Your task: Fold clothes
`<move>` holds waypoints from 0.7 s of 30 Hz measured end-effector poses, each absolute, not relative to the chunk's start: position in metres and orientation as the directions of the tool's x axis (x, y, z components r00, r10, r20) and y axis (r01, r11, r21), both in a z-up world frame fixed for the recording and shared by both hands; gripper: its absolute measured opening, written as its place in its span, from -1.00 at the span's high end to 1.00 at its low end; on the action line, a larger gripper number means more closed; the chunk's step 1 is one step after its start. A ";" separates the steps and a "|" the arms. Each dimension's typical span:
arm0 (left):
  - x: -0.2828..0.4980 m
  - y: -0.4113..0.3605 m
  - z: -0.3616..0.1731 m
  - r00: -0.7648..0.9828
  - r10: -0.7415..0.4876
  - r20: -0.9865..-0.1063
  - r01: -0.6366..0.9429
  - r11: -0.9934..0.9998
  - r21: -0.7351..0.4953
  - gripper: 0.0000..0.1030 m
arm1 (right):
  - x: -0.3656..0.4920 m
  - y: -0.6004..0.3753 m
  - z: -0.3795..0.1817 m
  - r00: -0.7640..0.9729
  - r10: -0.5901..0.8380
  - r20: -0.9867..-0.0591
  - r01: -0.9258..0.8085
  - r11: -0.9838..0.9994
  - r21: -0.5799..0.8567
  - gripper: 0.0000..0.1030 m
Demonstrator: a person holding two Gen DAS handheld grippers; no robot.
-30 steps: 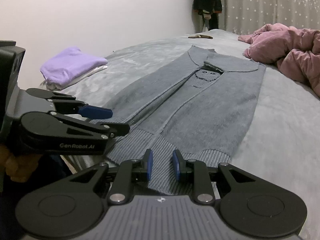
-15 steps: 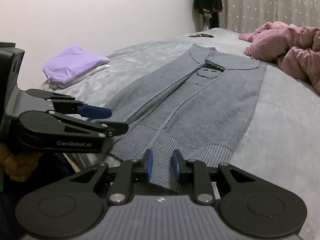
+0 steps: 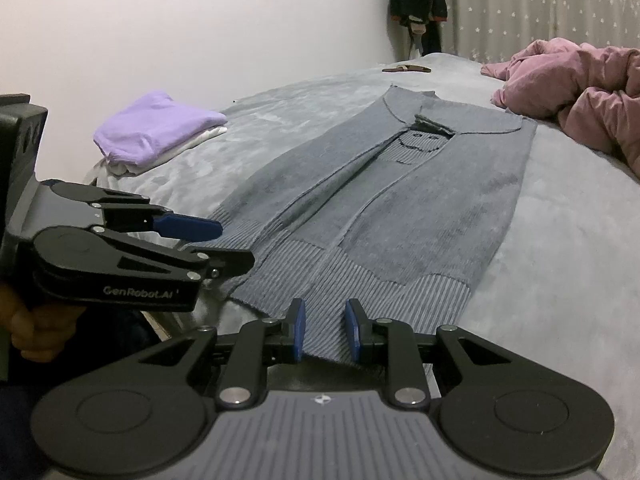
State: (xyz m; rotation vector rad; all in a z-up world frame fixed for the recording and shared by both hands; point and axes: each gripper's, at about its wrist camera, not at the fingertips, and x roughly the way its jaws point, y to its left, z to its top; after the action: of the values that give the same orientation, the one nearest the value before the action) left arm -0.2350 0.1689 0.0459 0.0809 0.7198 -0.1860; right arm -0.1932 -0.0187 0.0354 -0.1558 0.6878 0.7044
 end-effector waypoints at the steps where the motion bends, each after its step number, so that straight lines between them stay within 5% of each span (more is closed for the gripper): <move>1: -0.237 0.168 0.047 0.736 -0.155 -0.659 0.209 0.978 0.003 -0.04 | -0.194 -0.020 0.037 0.553 0.547 -0.628 -0.643 0.760 0.096 0.53; 21: -0.236 0.130 0.042 0.688 -0.357 -0.632 0.452 0.892 -0.012 -0.20 | -0.178 -0.045 0.043 0.576 0.567 -0.589 -0.571 0.795 0.207 0.54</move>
State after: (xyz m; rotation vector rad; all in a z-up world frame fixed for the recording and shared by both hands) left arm -0.2364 0.1298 0.0417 0.1488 0.6746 -0.4545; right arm -0.1780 -0.0449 0.0434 -0.0063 0.6877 0.6662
